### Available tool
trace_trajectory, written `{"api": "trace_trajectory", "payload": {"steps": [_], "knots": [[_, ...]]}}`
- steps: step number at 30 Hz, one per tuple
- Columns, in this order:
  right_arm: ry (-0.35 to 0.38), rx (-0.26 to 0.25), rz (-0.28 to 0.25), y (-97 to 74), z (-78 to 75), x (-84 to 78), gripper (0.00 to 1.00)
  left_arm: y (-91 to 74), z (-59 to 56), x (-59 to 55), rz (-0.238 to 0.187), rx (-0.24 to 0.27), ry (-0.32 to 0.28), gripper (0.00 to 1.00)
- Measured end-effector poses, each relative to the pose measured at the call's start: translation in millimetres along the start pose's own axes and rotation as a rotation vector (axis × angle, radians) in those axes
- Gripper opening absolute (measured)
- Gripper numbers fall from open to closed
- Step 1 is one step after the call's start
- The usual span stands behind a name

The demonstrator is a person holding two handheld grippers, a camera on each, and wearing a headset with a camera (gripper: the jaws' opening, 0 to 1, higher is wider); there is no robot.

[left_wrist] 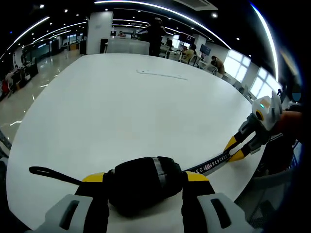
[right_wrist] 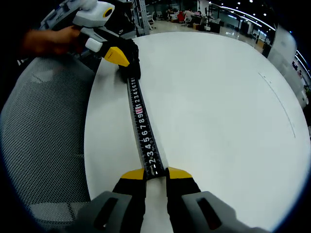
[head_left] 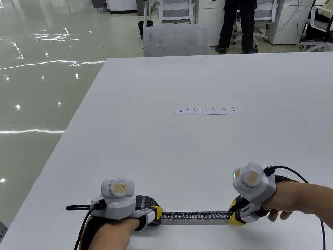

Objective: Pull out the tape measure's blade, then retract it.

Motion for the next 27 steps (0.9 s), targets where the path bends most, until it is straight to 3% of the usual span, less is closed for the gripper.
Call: {"api": "trace_trajectory", "payload": {"steps": [27], "knots": [[0.016, 0.020, -0.037, 9.6, 0.5, 14.6, 0.14, -0.3, 0.7, 1.2, 0.008, -0.013, 0.020, 0.56]]}}
Point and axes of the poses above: the centre of the closed fingertips' face, and the gripper's own axes: y roughly forward along the fingers, z roughly to its left, x roughly out of its top, the point moved 9 cm from there along -y, roughly backward along the fingers, and after that the axes turned 14 degrees about x, right-handed, at the moved point
